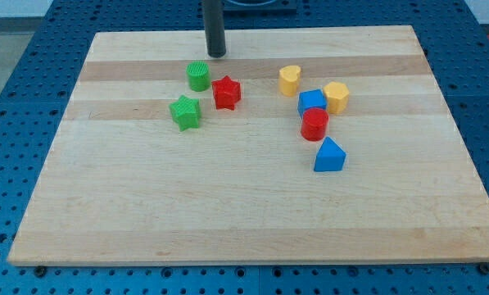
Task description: Push the green circle closer to the green star
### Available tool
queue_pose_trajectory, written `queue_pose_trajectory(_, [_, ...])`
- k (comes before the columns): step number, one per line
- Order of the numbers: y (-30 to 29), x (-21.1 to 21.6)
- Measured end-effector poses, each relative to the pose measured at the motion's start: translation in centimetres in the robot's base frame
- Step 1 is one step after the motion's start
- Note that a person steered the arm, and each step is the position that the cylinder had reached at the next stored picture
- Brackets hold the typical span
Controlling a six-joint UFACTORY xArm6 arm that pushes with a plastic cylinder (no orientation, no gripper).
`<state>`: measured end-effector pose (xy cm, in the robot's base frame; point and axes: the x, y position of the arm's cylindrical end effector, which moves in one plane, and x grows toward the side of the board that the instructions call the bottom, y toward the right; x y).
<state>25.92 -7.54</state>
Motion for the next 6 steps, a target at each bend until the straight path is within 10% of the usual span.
queue_pose_trajectory(6, [-2.5, 6.1])
